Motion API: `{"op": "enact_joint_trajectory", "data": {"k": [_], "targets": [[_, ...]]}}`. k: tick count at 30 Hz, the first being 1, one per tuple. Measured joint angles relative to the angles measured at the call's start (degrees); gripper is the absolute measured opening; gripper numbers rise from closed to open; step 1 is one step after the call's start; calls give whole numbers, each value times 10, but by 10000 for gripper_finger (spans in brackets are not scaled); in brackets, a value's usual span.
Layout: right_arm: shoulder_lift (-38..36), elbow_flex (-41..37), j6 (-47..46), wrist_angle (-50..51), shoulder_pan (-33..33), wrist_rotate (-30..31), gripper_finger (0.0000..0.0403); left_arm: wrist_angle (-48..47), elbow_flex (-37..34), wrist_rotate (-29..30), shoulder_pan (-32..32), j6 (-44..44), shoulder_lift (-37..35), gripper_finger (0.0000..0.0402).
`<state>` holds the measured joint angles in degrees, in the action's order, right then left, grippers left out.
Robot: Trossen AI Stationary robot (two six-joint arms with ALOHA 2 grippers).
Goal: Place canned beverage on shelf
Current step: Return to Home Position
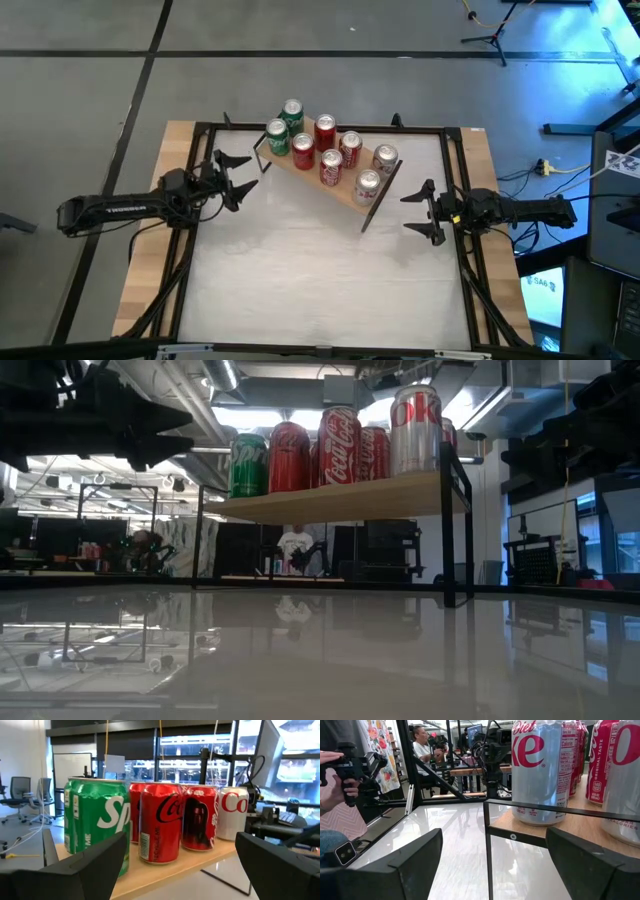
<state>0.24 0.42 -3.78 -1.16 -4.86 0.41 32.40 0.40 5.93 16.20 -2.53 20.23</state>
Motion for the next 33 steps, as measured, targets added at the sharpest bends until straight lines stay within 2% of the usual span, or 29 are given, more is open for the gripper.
{"op": "enact_joint_trajectory", "data": {"k": [6, 15, 20, 23, 29, 33], "targets": [[0, 0, 0, 0, 0, 0, 349, -9, 0, -12, -22, 31, 0, 364], [0, 0, 0, 0, 0, 0, 349, -77, 0, -24, -46, 32, 0, 364], [0, 0, 0, 0, 0, 0, 349, -83, 0, -26, -55, 32, 0, 364], [0, 0, 0, 0, 0, 0, 349, -127, 0, -26, -55, 31, 0, 364], [0, 0, 0, 0, 0, 0, 349, -204, 0, -26, -55, -60, 0, 364], [0, 0, 0, 0, 0, 0, 349, -204, 0, -38, -55, -40, 0, 364]]}}
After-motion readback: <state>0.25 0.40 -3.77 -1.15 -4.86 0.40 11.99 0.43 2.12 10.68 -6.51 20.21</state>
